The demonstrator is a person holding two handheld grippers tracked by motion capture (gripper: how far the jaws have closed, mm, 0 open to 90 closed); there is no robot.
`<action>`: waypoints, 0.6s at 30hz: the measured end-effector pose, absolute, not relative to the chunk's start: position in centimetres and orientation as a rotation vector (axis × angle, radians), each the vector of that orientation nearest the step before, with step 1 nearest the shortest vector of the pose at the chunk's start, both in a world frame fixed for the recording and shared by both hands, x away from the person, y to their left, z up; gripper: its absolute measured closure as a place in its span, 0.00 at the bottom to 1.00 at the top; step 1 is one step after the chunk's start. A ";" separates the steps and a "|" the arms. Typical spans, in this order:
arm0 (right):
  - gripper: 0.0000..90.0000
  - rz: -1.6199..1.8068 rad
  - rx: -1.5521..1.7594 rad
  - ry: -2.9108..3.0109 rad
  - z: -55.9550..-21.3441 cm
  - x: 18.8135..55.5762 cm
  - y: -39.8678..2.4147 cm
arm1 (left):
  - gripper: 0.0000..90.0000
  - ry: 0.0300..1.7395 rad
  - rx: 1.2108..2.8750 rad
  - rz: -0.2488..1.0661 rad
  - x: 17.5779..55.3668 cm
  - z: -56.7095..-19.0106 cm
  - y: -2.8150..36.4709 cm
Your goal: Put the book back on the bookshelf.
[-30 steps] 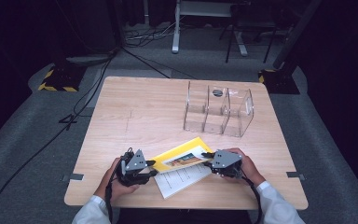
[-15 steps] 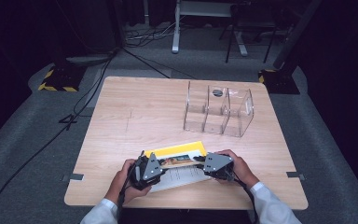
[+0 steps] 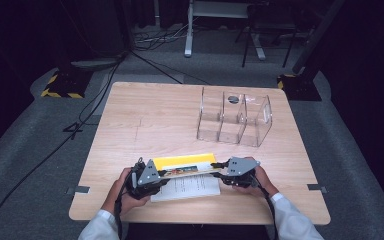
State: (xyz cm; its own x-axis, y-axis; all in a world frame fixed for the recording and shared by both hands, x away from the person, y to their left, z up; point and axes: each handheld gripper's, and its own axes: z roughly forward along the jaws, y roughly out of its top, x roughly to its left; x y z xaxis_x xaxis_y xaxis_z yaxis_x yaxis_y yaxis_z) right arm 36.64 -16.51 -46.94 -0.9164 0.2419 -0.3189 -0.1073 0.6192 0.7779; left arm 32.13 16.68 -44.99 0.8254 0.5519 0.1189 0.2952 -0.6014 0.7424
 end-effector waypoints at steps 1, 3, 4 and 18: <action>0.85 1.204 0.085 2.449 -46.9 36.3 -16.2 | 0.70 0.656 2.236 0.456 32.3 -44.9 16.8; 0.89 1.189 0.042 2.446 -46.7 35.9 -15.6 | 0.56 0.717 2.231 0.502 32.5 -44.6 16.8; 0.90 1.183 0.023 2.448 -46.6 35.7 -15.3 | 0.53 0.714 2.236 0.517 32.4 -44.4 16.7; 0.93 1.148 -0.063 2.476 -45.7 35.0 -13.5 | 0.36 0.599 2.350 0.519 31.9 -43.8 10.3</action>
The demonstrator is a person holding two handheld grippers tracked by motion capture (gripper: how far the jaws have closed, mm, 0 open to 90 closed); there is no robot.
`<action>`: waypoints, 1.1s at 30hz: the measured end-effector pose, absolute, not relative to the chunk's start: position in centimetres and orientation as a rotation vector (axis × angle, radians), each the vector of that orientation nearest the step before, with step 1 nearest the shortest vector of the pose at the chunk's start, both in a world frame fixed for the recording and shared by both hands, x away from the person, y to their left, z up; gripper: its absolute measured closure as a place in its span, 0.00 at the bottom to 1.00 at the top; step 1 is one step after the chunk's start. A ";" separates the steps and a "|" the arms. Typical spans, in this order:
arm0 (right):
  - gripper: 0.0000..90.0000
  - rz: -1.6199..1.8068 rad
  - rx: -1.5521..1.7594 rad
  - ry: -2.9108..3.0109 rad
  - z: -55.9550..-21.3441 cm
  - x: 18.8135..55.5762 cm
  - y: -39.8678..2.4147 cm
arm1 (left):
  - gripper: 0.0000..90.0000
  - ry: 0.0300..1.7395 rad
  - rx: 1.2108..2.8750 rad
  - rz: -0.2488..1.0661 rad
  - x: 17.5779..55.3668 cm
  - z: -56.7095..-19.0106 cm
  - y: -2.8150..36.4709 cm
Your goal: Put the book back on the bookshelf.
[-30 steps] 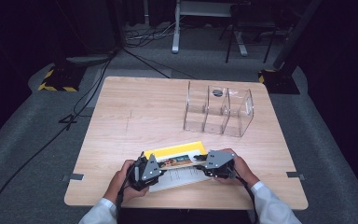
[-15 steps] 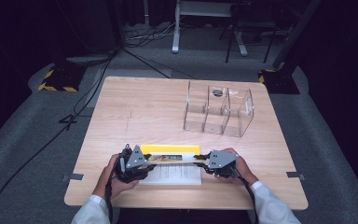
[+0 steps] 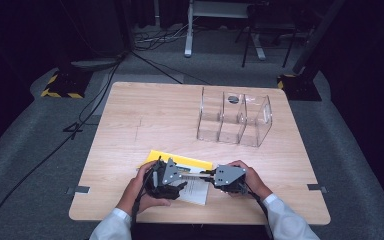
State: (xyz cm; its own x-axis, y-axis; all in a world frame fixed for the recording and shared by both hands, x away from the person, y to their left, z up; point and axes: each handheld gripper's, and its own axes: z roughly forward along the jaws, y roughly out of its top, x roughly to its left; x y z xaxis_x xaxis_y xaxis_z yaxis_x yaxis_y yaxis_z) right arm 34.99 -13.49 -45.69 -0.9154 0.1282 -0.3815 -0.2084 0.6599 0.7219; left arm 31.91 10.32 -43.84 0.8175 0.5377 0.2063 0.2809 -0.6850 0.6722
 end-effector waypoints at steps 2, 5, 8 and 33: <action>0.93 1.148 -0.059 2.473 -45.6 35.0 -13.4 | 0.42 0.597 2.355 0.504 32.0 -44.0 10.0; 0.92 1.144 -0.049 2.478 -45.5 35.0 -13.4 | 0.57 0.617 2.387 0.552 32.1 -44.3 9.5; 0.90 1.140 -0.035 2.468 -45.4 34.8 -13.2 | 0.73 0.617 2.386 0.555 32.1 -44.3 9.8; 0.90 1.161 0.027 2.423 -45.6 36.8 -15.2 | 0.77 0.621 2.272 0.479 32.1 -43.4 11.7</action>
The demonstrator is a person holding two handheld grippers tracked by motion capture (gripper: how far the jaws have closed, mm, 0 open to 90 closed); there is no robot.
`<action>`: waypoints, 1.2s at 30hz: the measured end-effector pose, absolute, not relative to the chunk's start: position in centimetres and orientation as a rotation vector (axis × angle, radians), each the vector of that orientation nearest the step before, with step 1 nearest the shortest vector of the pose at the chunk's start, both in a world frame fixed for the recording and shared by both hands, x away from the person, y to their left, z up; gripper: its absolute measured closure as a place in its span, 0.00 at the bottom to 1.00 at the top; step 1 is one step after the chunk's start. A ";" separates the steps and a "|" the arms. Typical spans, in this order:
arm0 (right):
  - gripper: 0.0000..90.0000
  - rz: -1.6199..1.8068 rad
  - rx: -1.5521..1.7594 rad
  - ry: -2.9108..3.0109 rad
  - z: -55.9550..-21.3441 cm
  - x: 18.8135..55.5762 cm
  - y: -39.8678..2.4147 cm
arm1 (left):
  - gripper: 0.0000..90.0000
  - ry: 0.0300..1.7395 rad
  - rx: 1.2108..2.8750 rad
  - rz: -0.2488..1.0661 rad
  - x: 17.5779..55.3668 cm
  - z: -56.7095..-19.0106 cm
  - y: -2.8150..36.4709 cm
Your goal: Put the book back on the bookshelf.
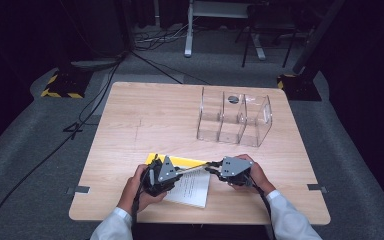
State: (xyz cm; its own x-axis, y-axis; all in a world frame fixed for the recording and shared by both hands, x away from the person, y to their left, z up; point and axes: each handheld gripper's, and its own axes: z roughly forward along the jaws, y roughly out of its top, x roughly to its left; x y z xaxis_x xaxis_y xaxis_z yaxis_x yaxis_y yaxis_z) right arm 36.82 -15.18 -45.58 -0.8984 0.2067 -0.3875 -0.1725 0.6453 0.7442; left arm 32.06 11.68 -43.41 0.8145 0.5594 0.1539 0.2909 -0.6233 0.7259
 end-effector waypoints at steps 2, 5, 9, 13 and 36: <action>0.92 1.162 -0.007 2.414 -44.7 36.4 -15.3 | 0.73 0.633 2.267 0.502 32.1 -43.2 11.3; 0.92 1.142 -0.045 2.381 -43.2 35.9 -15.5 | 0.77 0.617 2.264 0.513 32.2 -42.7 11.0; 0.91 1.130 -0.060 2.340 -41.2 35.7 -16.0 | 0.85 0.576 2.216 0.520 32.1 -42.3 10.8; 0.87 1.211 0.004 2.315 -39.8 35.9 -16.7 | 0.90 0.544 2.158 0.509 32.0 -42.3 10.9; 0.30 1.238 0.524 2.497 -46.6 38.3 -19.8 | 0.90 0.534 2.090 0.484 32.0 -42.9 11.3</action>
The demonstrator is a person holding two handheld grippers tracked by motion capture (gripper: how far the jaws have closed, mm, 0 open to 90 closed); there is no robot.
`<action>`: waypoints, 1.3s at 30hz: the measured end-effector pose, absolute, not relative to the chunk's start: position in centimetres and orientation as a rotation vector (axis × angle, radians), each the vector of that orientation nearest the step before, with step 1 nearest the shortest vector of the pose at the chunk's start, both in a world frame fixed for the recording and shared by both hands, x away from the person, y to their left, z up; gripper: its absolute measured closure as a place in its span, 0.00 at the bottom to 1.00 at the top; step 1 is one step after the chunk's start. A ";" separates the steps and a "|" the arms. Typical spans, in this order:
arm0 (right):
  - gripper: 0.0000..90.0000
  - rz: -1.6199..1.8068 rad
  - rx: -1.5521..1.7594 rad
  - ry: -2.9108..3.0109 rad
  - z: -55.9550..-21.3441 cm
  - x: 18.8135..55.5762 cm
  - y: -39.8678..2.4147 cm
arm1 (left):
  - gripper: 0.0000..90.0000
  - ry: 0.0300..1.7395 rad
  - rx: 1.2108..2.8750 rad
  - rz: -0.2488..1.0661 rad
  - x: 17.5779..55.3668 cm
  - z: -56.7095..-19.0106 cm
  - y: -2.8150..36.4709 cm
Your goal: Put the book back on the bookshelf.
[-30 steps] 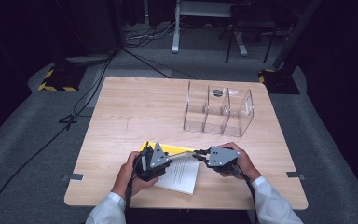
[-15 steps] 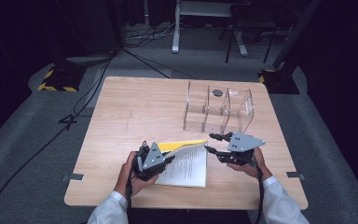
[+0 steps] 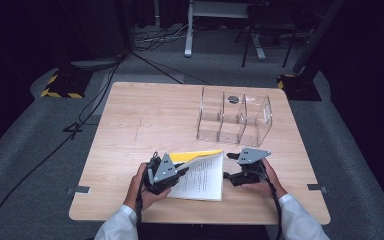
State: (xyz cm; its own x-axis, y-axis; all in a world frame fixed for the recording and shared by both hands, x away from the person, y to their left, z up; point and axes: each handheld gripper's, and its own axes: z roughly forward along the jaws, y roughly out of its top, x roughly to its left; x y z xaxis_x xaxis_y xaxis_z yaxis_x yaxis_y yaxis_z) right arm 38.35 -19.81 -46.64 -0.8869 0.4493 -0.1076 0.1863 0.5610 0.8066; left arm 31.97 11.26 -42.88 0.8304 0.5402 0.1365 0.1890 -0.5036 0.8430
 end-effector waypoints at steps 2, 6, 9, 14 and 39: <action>0.30 1.249 0.531 2.483 -46.5 38.3 -19.9 | 0.90 0.526 2.091 0.480 31.9 -42.9 11.0; 0.31 1.352 0.544 2.397 -44.8 37.9 -20.7 | 0.90 0.502 2.069 0.449 32.0 -42.7 10.1; 0.31 1.381 0.541 2.346 -43.5 37.7 -21.2 | 0.90 0.492 2.028 0.427 32.2 -42.3 9.8; 0.33 1.413 0.561 2.245 -41.0 37.4 -21.8 | 0.90 0.466 1.960 0.385 32.7 -41.8 9.1; 0.33 1.413 0.337 2.276 -38.0 34.9 -13.0 | 0.78 0.556 1.848 0.413 30.5 -41.1 14.2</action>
State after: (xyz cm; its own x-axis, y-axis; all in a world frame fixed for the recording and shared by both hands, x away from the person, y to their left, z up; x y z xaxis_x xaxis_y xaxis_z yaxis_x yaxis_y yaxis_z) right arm 34.90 -12.99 -38.03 -0.8745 0.4238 -0.2360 -0.0237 0.4486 0.8934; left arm 30.47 14.16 -41.09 0.8284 0.5600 0.0138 0.1748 -0.2819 0.9434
